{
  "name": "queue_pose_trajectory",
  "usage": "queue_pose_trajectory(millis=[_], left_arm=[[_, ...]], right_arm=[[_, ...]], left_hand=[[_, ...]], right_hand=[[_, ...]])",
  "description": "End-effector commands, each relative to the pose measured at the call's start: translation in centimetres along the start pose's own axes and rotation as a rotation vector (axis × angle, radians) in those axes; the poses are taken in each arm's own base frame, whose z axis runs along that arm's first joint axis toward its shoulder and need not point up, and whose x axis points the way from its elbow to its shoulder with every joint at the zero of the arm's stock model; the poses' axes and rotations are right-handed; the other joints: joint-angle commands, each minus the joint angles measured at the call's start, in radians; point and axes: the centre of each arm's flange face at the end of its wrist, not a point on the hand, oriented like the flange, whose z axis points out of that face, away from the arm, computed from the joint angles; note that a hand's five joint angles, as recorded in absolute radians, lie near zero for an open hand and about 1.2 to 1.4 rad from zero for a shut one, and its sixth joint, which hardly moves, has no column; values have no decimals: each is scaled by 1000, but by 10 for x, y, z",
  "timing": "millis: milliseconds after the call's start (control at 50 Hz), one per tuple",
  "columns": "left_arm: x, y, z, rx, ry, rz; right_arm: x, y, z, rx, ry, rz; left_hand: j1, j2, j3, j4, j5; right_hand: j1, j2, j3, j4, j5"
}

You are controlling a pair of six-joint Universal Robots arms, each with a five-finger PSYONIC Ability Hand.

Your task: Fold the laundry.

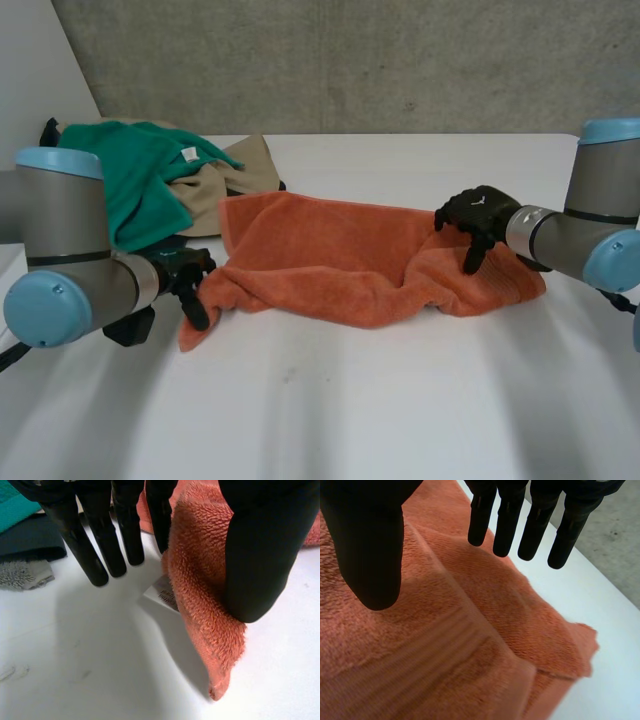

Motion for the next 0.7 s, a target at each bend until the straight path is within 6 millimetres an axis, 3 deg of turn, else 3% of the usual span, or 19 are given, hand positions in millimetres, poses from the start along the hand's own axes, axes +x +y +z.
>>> queue_pose_trajectory(millis=[20,80,200,320,440,620,660,700], left_arm=[[2,0,3,4,-32,35],[2,-3,3,22,-45,51],[0,-10,-1,57,-80,83],[-3,-23,-18,93,-114,142],[0,-32,-50,116,-111,319],[7,-17,-98,49,-100,623],[7,-21,-114,74,-109,664],[8,-31,-128,124,-131,681]], right_arm=[[-13,6,7,-11,-33,7],[-17,8,9,-13,-41,6],[-13,6,6,-11,-35,20],[10,-9,-19,-4,19,26],[35,-21,-71,-53,94,-24],[33,-17,-151,-238,103,-190],[34,-23,-175,-272,116,-245],[40,-32,-186,-257,156,-284]], left_hand=[[482,500,500,503,503],[796,814,814,817,817],[800,817,817,820,820],[800,817,817,820,820],[800,817,817,820,820],[800,817,817,820,820],[800,817,817,820,820],[800,817,817,820,820]], right_hand=[[154,156,154,152,147],[292,294,292,290,285],[891,893,891,889,884],[892,894,892,890,885],[892,894,892,890,885],[892,894,892,890,885],[892,894,892,890,885],[892,894,892,890,885]])
